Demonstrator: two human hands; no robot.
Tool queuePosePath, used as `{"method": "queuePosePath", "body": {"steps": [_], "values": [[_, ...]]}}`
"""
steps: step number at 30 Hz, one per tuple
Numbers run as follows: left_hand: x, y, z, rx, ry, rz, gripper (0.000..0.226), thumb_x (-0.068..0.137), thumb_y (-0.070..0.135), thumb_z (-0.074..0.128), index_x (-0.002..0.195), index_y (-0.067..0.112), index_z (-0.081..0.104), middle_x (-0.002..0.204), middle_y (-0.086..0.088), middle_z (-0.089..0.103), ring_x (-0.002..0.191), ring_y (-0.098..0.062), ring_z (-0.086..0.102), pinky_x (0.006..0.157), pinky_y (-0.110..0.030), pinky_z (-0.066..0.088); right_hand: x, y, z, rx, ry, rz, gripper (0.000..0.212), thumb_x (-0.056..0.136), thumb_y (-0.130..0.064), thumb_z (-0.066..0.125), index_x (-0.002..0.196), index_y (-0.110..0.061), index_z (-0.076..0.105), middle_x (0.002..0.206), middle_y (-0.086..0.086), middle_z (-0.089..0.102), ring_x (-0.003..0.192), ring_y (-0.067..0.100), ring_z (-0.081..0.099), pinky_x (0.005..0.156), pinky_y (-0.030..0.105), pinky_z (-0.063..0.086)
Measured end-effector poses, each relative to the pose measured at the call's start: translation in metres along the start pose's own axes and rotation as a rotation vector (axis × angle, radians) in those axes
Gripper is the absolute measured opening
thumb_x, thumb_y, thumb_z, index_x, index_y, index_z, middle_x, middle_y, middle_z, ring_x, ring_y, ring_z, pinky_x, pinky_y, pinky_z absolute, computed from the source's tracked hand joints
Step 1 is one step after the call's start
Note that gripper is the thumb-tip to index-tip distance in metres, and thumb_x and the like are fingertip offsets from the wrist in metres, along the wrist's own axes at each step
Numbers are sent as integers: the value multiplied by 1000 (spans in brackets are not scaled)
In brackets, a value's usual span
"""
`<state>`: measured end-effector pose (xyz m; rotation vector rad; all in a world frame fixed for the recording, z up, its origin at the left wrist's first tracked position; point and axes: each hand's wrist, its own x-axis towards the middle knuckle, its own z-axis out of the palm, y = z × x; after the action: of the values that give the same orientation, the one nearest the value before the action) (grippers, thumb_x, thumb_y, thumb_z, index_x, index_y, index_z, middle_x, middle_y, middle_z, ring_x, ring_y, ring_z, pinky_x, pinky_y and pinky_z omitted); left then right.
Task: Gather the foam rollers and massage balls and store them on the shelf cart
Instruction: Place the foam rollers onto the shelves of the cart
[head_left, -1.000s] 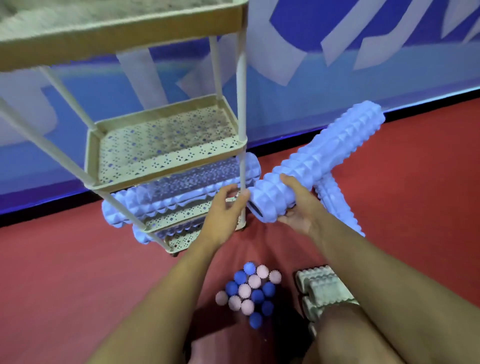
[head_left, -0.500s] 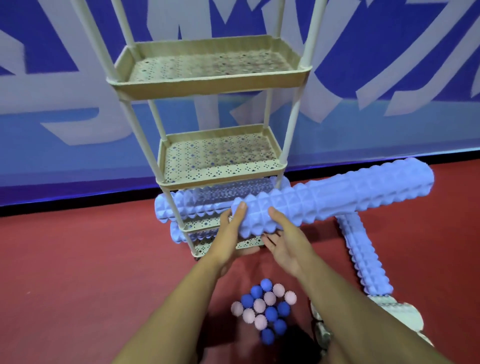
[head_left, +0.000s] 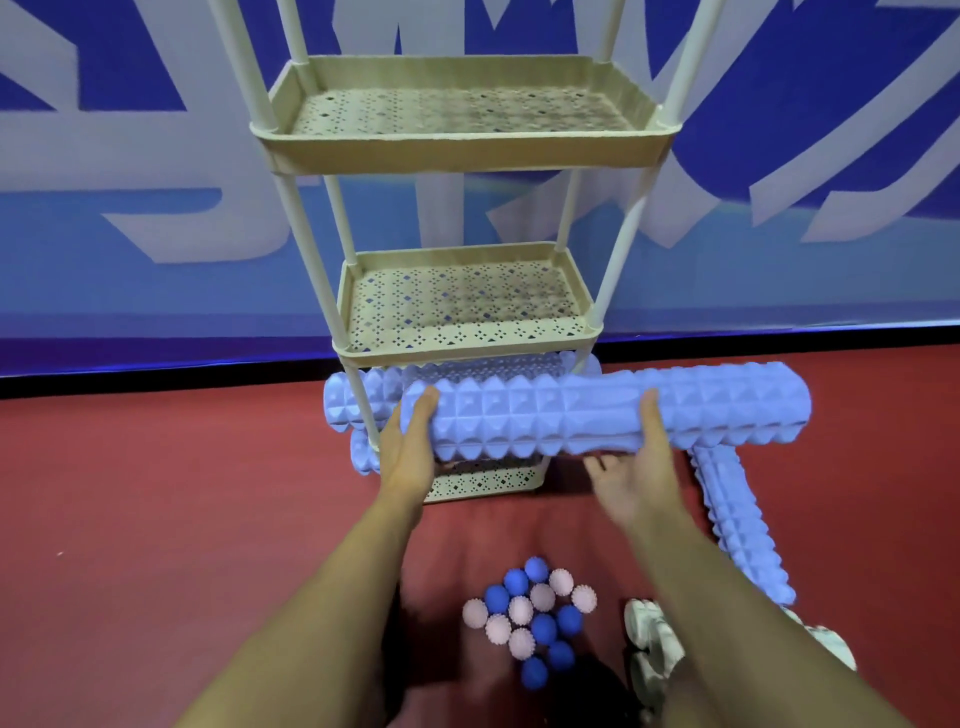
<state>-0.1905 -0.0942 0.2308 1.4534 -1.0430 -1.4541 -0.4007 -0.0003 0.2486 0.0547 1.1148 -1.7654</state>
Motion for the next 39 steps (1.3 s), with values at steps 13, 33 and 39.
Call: {"method": "queuePosePath", "body": {"steps": [13,33,39], "values": [[27,-14,-35,51,-169,-163,41,94,50,59,121,20,67,107,-3,76,80,-15,71,74,-34,57,6,-34,-46,-27,162,148,53,87,-59,67,114,-13,66,119,14,64,109,30,66,103,56,49],[60,-33,-2,-4,528,-43,44,92,27,65,130,20,44,128,-3,40,107,-29,57,97,-46,49,35,15,-23,165,286,-122,49,86,-55,70,117,-17,68,105,3,75,97,23,71,91,50,59],[63,-37,-19,51,302,70,67,99,9,58,157,23,28,149,4,41,122,1,51,92,-10,41,36,25,-15,162,259,-93,62,84,-56,73,131,-16,64,122,4,73,107,24,72,94,51,58]]}}
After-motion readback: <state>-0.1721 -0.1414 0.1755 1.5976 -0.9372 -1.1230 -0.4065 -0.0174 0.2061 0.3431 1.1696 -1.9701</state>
